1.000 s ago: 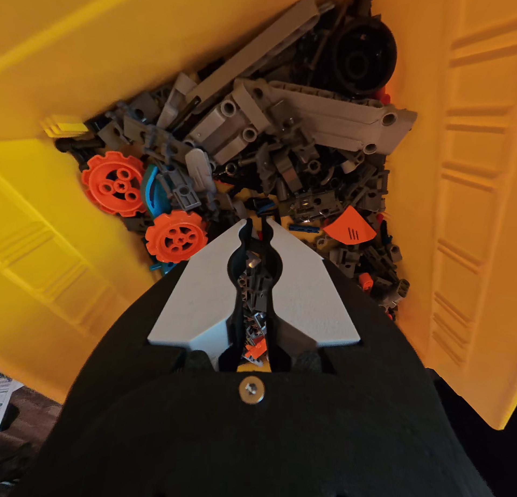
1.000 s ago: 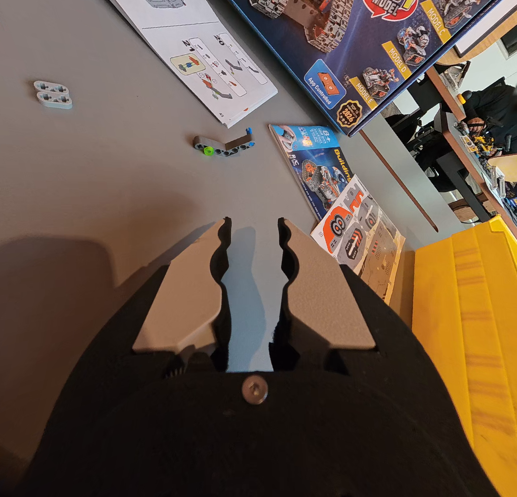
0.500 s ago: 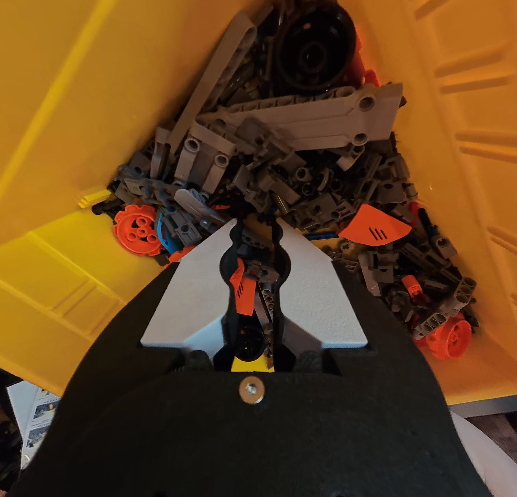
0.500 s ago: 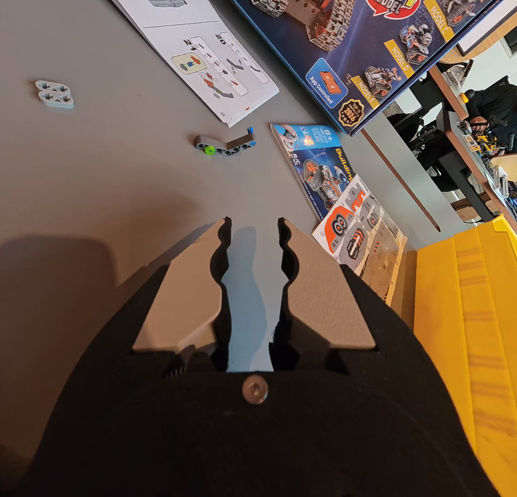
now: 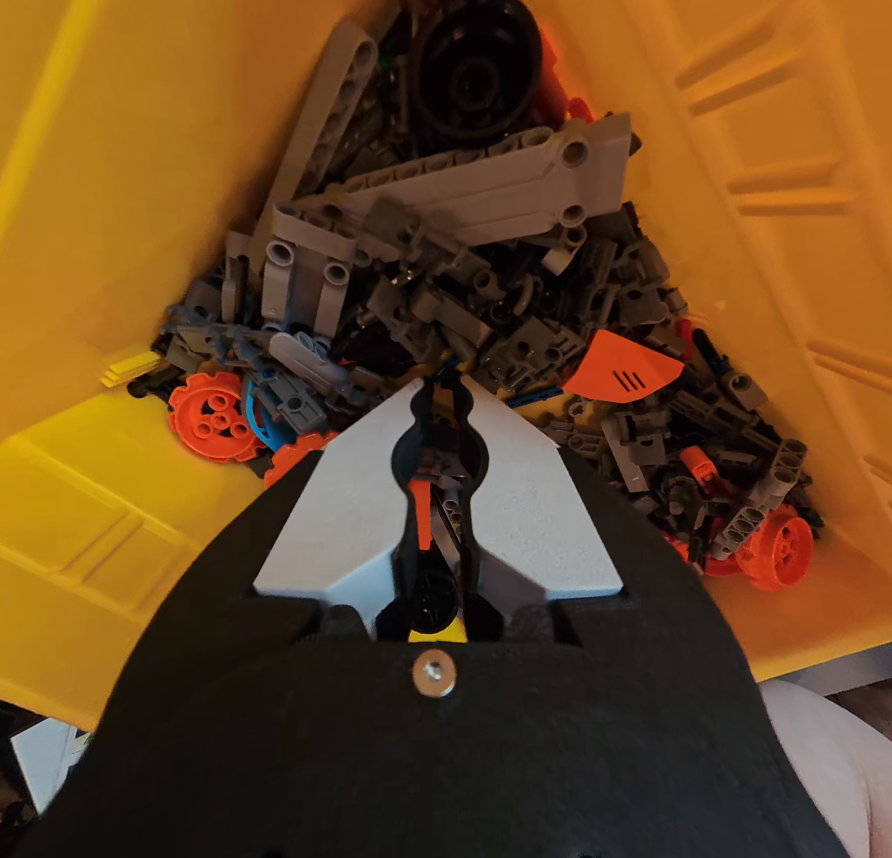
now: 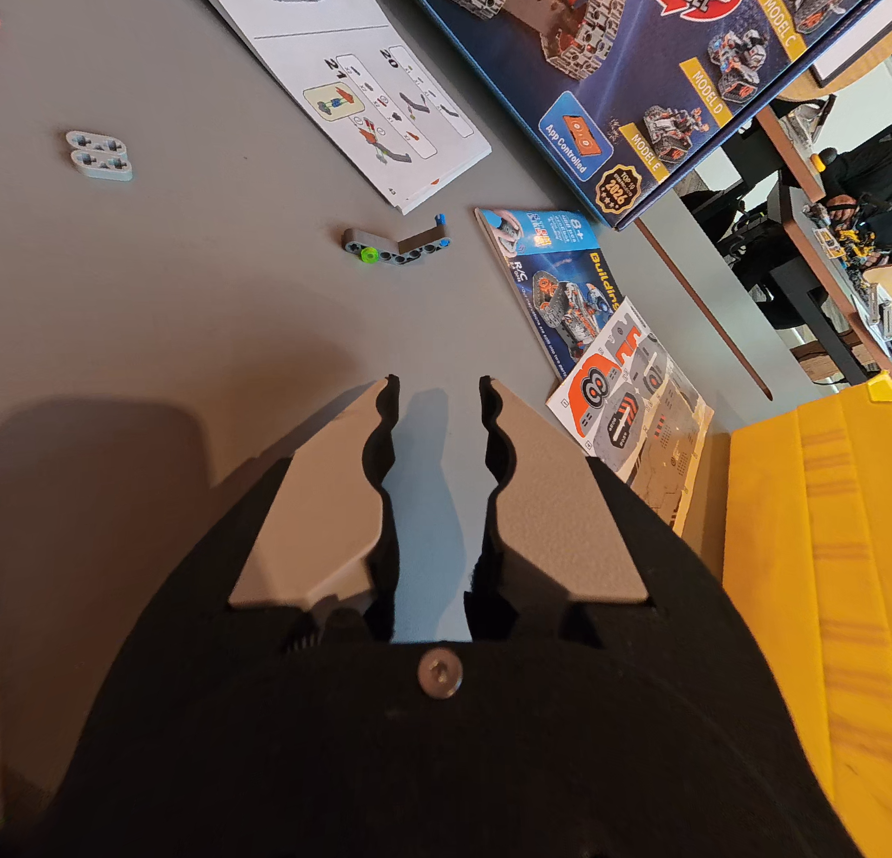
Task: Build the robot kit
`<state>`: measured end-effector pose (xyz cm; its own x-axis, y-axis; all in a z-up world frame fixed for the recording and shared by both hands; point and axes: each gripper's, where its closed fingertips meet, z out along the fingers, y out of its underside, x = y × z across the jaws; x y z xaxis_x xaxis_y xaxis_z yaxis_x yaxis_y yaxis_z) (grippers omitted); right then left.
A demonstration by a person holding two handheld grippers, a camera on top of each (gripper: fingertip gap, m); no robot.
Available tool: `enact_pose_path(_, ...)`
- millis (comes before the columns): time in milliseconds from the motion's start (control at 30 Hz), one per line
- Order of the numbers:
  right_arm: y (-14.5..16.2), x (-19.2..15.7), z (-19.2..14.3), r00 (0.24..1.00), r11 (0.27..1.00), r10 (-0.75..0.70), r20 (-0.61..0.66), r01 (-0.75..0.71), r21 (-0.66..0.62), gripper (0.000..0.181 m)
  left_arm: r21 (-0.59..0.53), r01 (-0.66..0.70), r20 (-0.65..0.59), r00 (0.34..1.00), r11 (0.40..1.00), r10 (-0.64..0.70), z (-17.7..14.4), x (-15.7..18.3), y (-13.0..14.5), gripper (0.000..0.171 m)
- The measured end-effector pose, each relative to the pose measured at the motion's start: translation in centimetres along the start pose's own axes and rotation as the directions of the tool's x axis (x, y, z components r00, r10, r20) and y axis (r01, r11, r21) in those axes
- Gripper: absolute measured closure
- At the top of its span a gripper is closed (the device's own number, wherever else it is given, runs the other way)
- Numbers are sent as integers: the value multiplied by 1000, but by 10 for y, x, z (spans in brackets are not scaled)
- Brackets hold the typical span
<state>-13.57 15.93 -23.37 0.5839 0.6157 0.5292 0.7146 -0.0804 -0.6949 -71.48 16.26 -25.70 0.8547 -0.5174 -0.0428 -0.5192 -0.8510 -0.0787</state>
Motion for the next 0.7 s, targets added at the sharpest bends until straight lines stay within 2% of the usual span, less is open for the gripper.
enact_pose_path(167,-1,0,0,1000,1000,-1,2,1,4,147,-11,-42,12,999,999,42,0,2,2,170)
enact_pose_path(267,-1,0,-1,1000,1000,1,2,-1,6,147,-64,-75,60,995,995,79,2,-4,12,171)
enact_pose_path(433,-1,-1,-1,1000,1000,0,6,0,6,147,8,-57,45,997,998,56,-8,-2,4,171)
enact_pose_path(467,-1,-1,-1,1000,1000,0,6,0,6,147,31,-46,28,999,998,46,-10,0,1,170)
enact_pose_path(533,-1,-1,-1,1000,1000,0,6,0,8,147,39,21,-17,1000,999,-20,-11,2,-2,151)
enact_pose_path(600,-2,-1,-1,1000,1000,1,5,-1,9,147,15,91,-38,995,996,-90,-9,1,1,149)
enact_pose_path(700,-2,-1,-1,1000,1000,2,5,-2,12,147,-5,114,-40,993,993,-114,-6,-1,4,146)
